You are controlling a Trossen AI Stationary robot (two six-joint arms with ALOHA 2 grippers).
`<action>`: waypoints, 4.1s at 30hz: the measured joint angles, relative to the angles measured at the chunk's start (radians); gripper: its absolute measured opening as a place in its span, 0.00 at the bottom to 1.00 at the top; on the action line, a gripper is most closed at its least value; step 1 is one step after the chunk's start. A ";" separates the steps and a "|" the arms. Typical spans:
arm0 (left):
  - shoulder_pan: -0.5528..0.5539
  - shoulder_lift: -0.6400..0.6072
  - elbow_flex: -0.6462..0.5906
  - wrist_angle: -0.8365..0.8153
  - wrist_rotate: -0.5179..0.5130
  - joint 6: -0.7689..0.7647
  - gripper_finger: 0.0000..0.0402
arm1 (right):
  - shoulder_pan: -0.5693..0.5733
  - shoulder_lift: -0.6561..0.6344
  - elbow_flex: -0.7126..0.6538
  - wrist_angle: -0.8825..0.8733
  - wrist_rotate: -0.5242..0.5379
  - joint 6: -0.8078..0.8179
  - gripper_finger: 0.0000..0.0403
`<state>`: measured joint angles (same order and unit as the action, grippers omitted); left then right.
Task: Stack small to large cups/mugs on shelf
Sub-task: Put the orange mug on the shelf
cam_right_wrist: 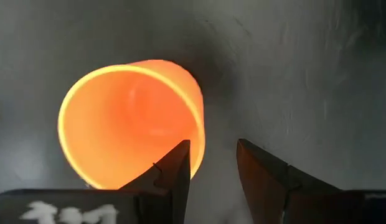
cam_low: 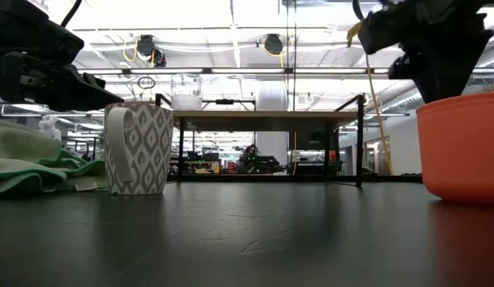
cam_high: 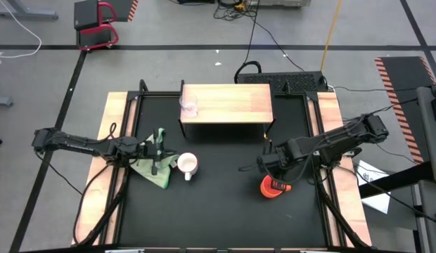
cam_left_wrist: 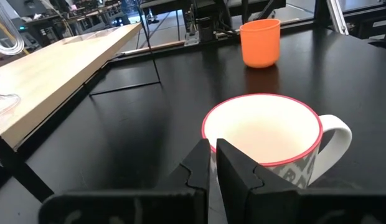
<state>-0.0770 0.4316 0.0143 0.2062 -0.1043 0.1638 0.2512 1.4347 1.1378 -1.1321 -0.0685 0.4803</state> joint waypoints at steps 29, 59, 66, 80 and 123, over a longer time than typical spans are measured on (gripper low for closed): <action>0.000 0.000 0.000 0.008 -0.027 -0.028 0.08 | 0.104 0.000 -0.040 0.230 0.103 -0.843 0.31; 0.000 0.000 0.000 0.006 -0.029 -0.039 0.08 | 0.143 0.003 -0.159 0.463 0.120 -0.998 0.27; 0.000 0.000 0.000 0.006 -0.029 -0.039 0.08 | 0.138 0.002 -0.161 0.475 0.116 -0.989 0.05; 0.000 0.000 0.000 0.005 -0.029 -0.039 0.08 | 0.017 -0.005 -0.154 0.533 0.102 -0.736 0.01; 0.000 0.000 0.000 -0.024 -0.027 -0.008 0.08 | -0.272 0.069 0.271 0.164 0.093 -0.474 0.00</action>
<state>-0.0770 0.4316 0.0143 0.1825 -0.1314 0.1561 -0.0206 1.5039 1.4092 -0.9682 0.0246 0.0065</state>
